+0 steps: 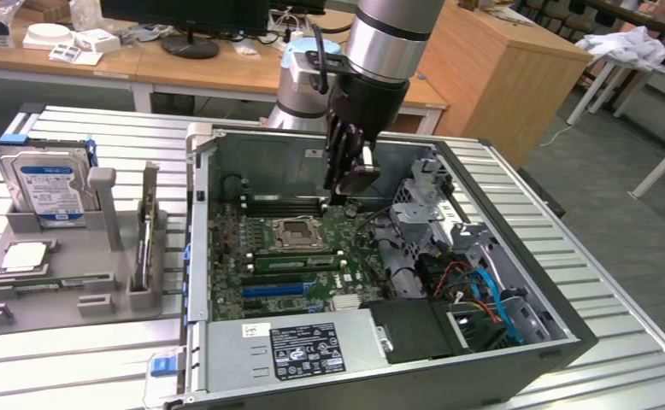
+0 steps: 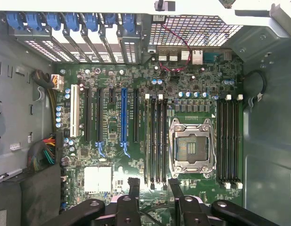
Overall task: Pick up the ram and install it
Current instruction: 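Press down the ram until it locks into place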
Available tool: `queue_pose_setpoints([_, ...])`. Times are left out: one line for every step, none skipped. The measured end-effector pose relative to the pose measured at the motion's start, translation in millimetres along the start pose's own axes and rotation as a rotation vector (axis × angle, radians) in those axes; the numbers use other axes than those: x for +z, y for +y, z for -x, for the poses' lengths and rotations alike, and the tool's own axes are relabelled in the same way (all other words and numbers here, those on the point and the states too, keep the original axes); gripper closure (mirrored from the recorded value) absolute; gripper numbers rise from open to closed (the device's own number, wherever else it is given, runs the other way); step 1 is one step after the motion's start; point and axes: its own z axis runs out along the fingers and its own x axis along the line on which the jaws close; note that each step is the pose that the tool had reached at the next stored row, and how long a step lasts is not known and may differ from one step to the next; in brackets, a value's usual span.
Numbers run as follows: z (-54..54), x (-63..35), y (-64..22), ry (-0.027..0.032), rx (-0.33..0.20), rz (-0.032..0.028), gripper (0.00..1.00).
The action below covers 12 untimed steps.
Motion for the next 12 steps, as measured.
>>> queue_pose_setpoints([0.0, 0.0, 0.0, 0.0000, 0.000, 0.0000, 0.63])
queue_pose_setpoints([0.0, 0.0, 0.0, 0.0000, 0.000, 0.0000, 0.63])
queue_pose_setpoints([0.0, 0.0, 0.0, 0.0000, 0.000, 0.0000, 0.63])
queue_pose_setpoints([0.0, 0.0, 0.0, 0.0000, 0.000, 0.0000, 0.63])
queue_pose_setpoints([0.0, 0.0, 0.0, 0.0000, 0.000, 0.0000, 0.63])
queue_pose_setpoints([0.0, 0.0, 0.0, 0.0000, 0.000, -0.0001, 0.64])
queue_pose_setpoints([0.0, 0.0, 0.0, 0.0000, 0.000, 0.0000, 0.71])
queue_pose_setpoints([0.0, 0.0, 0.0, 0.0000, 0.000, 0.0000, 0.71])
queue_pose_setpoints([0.0, 0.0, 0.0, 0.0000, 0.000, -0.0001, 0.77])
queue_pose_setpoints([0.0, 0.0, 0.0, 0.0000, 0.000, 0.0000, 0.83])
queue_pose_setpoints([0.0, 0.0, 0.0, 0.0000, 0.000, -0.0001, 0.83])
queue_pose_setpoints([0.0, 0.0, 0.0, 0.0000, 0.000, 0.0000, 0.89])
